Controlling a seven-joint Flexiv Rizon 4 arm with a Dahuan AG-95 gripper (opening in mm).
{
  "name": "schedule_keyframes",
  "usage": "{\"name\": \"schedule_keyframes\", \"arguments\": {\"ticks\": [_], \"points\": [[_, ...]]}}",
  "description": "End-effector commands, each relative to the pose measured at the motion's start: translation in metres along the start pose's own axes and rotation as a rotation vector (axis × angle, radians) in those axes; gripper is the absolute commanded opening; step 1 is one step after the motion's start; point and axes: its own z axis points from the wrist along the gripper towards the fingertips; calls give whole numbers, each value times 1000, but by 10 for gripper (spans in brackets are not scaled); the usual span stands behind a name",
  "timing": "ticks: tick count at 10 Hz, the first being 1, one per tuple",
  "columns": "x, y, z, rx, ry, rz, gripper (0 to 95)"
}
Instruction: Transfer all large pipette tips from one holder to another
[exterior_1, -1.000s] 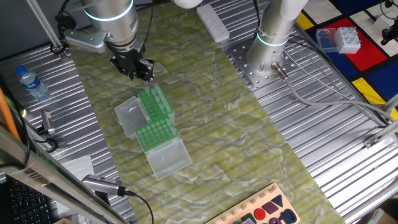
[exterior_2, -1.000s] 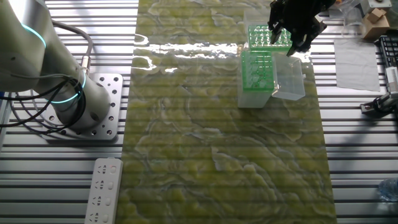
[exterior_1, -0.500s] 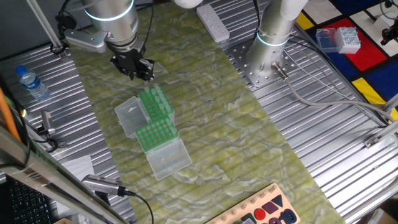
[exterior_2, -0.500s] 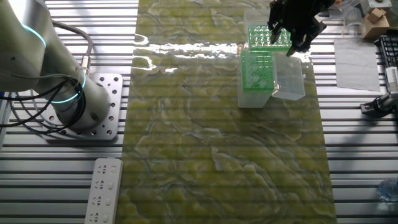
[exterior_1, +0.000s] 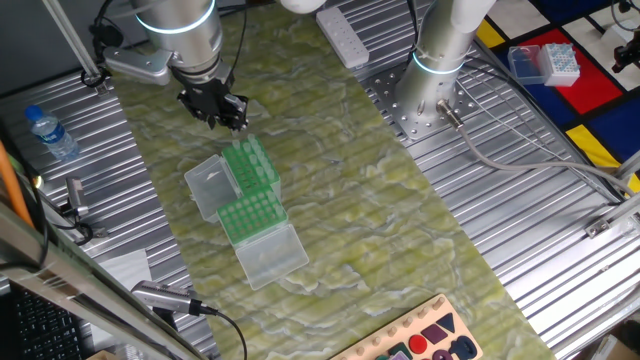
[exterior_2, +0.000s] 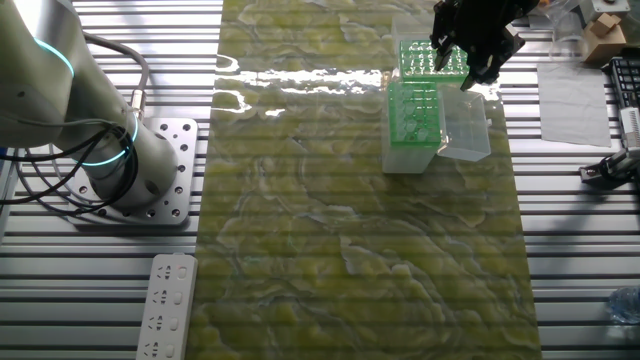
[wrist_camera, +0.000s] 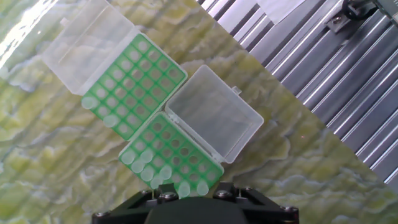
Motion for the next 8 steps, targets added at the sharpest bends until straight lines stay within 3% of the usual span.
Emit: {"name": "schedule_keyframes", "arguments": {"ticks": [1,5,8], "points": [[-48,65,16,-55,24,275,190],[-49,67,17,-62,29,286,190],[-65,76,25,-78,21,331,190]]}}
